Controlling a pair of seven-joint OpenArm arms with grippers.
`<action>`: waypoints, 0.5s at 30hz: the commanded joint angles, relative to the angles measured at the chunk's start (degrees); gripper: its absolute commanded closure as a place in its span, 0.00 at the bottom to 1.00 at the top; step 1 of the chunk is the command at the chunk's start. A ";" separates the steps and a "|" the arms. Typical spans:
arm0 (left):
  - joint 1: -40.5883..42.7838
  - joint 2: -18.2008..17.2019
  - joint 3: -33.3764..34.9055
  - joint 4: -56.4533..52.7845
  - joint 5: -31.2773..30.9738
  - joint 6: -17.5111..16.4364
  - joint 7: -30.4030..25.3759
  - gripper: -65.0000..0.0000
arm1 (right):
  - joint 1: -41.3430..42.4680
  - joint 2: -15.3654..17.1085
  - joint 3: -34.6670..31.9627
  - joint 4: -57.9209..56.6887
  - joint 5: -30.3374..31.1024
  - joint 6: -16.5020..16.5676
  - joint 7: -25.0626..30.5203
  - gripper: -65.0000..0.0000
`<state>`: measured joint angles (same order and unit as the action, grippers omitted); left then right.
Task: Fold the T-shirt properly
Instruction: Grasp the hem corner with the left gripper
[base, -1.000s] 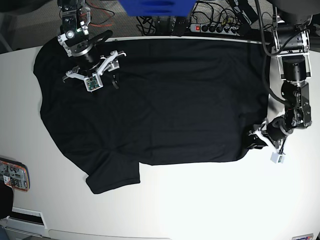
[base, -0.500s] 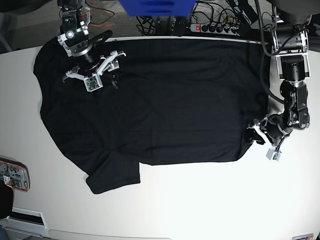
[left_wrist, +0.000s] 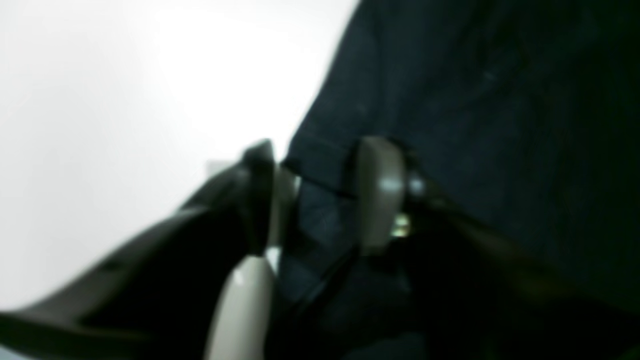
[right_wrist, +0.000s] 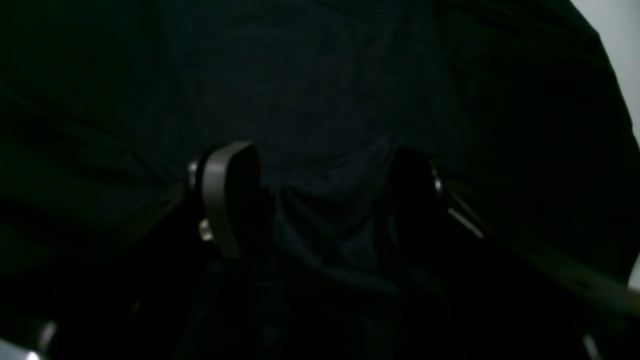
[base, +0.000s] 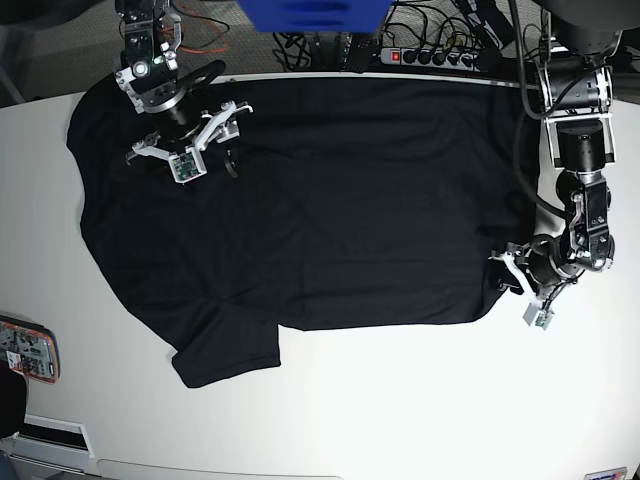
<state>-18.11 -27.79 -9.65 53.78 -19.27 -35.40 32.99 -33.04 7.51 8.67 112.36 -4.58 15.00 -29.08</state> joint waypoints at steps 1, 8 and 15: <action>-1.63 -1.09 -0.33 0.86 -0.91 0.01 -1.12 0.78 | -0.06 0.27 0.08 1.09 0.58 -0.28 1.52 0.38; -3.39 -0.65 -0.42 0.86 -0.65 0.01 -1.12 1.00 | -0.06 0.27 0.08 1.09 0.58 -0.28 1.52 0.38; -3.56 -0.56 -0.42 1.21 -0.82 0.01 -1.12 1.00 | -0.06 0.36 0.08 1.09 0.58 -0.28 1.52 0.38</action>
<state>-20.05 -27.46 -9.67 53.74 -19.22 -35.35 33.01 -33.04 7.57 8.67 112.36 -4.58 15.00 -28.91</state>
